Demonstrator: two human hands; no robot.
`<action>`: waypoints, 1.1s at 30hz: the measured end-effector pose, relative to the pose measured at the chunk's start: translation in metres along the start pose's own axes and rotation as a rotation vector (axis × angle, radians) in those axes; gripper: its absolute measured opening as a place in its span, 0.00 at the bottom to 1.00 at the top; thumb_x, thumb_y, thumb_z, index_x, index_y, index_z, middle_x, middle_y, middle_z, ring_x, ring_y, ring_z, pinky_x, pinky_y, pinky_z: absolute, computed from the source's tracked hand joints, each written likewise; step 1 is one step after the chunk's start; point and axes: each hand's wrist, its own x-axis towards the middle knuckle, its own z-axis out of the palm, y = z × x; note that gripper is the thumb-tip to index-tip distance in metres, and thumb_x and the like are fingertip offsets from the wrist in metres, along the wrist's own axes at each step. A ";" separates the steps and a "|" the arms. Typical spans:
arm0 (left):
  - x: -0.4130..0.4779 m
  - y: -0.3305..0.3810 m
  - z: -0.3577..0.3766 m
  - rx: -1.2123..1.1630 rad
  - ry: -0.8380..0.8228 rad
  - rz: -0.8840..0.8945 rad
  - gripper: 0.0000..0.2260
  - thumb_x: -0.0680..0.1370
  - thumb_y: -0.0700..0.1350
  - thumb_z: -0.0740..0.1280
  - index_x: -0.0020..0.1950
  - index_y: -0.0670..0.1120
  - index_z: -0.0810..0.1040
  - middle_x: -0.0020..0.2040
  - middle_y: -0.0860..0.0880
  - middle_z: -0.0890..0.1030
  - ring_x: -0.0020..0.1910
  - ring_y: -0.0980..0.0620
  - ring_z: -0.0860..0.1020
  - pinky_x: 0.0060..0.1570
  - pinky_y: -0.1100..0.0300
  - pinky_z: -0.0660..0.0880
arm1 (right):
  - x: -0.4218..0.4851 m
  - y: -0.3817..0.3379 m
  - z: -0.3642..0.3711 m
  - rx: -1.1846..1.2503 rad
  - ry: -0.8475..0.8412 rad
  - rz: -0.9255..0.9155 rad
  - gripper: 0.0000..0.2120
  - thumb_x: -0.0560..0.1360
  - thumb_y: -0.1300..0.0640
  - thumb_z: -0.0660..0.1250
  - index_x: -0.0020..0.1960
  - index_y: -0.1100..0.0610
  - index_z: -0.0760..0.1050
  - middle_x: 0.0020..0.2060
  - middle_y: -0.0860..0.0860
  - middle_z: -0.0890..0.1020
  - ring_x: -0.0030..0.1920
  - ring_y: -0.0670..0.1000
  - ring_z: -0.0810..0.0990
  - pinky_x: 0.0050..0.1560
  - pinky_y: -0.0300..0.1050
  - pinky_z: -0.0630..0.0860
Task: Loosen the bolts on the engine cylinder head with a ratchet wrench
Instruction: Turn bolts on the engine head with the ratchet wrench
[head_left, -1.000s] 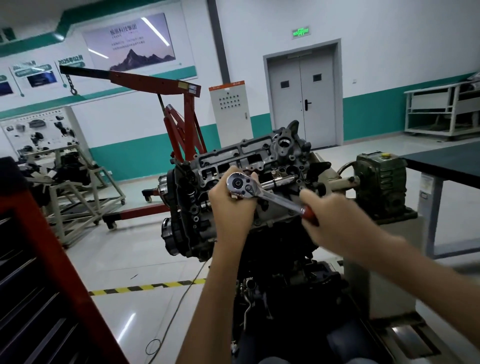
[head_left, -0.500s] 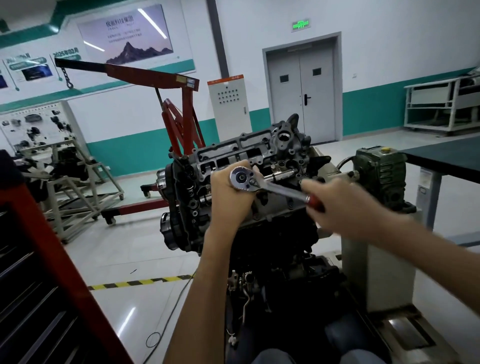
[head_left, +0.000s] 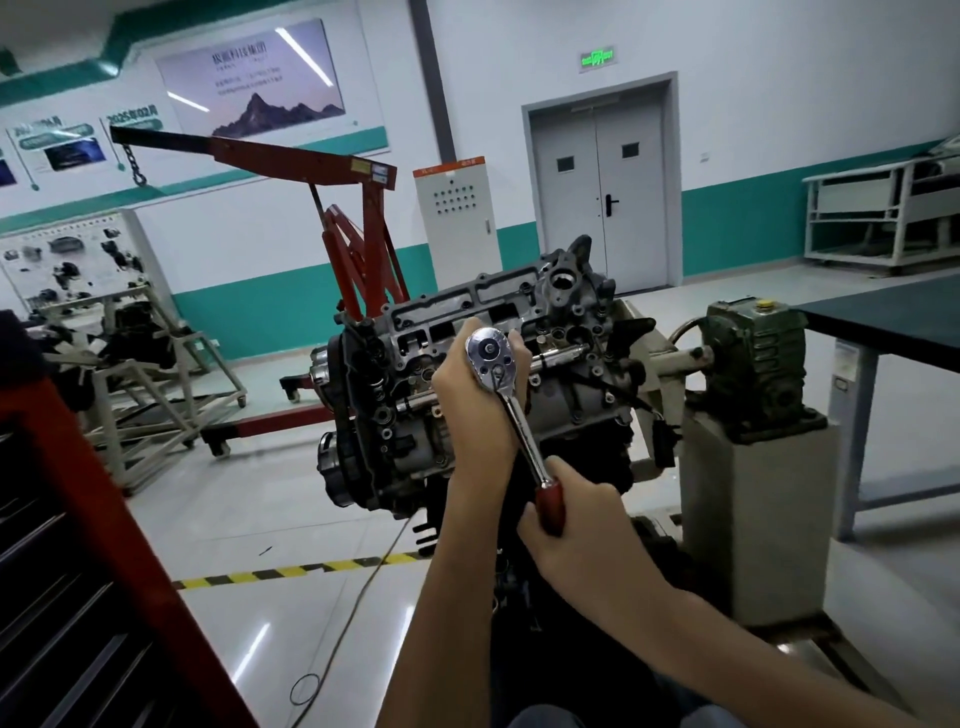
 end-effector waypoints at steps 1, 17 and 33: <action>0.001 0.000 -0.001 0.035 -0.012 0.012 0.20 0.76 0.38 0.66 0.34 0.63 0.72 0.29 0.60 0.73 0.31 0.60 0.68 0.37 0.62 0.69 | 0.002 0.001 -0.005 -0.019 -0.018 -0.007 0.14 0.71 0.60 0.64 0.34 0.48 0.61 0.25 0.49 0.69 0.21 0.45 0.69 0.22 0.30 0.62; -0.001 -0.001 -0.025 0.057 -0.044 0.150 0.12 0.73 0.37 0.67 0.35 0.49 0.68 0.32 0.50 0.71 0.32 0.58 0.68 0.34 0.67 0.66 | 0.057 -0.003 -0.097 -0.740 -0.058 -0.273 0.05 0.74 0.55 0.63 0.46 0.53 0.67 0.29 0.43 0.69 0.28 0.44 0.72 0.29 0.32 0.65; 0.005 0.002 -0.025 0.063 -0.116 0.117 0.16 0.72 0.36 0.67 0.29 0.44 0.63 0.27 0.51 0.64 0.28 0.59 0.61 0.31 0.66 0.61 | 0.084 -0.011 -0.119 -0.899 -0.115 -0.410 0.06 0.73 0.56 0.64 0.44 0.52 0.67 0.27 0.43 0.68 0.25 0.42 0.66 0.28 0.33 0.58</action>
